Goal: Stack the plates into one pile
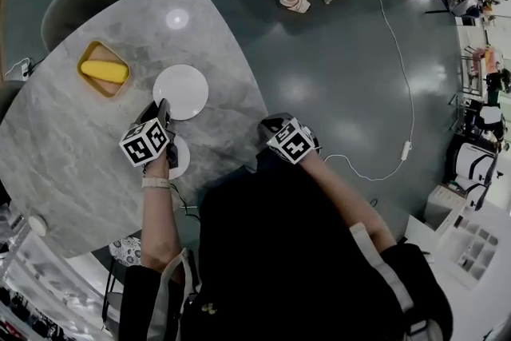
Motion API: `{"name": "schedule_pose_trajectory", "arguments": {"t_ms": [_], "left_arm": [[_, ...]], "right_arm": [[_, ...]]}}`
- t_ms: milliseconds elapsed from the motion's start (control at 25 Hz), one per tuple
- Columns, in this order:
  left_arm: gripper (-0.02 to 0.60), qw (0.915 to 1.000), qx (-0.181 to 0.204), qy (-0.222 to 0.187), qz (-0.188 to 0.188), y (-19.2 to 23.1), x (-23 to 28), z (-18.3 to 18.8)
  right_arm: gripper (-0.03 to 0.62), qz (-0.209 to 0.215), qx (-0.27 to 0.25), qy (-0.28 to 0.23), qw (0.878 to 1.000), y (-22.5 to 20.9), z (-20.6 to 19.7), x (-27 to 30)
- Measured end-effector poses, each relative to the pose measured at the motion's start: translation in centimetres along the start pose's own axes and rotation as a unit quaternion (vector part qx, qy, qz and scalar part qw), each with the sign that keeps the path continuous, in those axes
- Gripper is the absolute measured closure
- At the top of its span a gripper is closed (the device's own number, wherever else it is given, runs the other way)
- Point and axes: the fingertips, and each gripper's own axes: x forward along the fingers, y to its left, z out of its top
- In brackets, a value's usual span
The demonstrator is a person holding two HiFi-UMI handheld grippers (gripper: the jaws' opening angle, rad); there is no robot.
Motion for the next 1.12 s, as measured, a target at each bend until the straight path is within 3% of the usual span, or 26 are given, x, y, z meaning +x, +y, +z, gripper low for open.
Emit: {"name": "schedule_pose_trajectory", "arguments": {"t_ms": [240,480,1120], "left_arm": [[0.449,0.9992,0.03,-0.001,0.027,0.0,-0.5,0.4],[0.449,0.9994,0.023,-0.004,0.026,0.4,-1.1,0.3],[0.443,0.9996,-0.003,-0.01,0.025,0.6,-2.3,0.1]], "right_arm": [[0.576,-0.002,0.002,0.001,1.0,-0.5,-0.3,-0.4],[0.576,0.009,-0.002,-0.018,1.0,-0.1,1.6,-0.3],[0.576,0.037,-0.034,-0.097,0.994,1.8,14.7,1.1]]}}
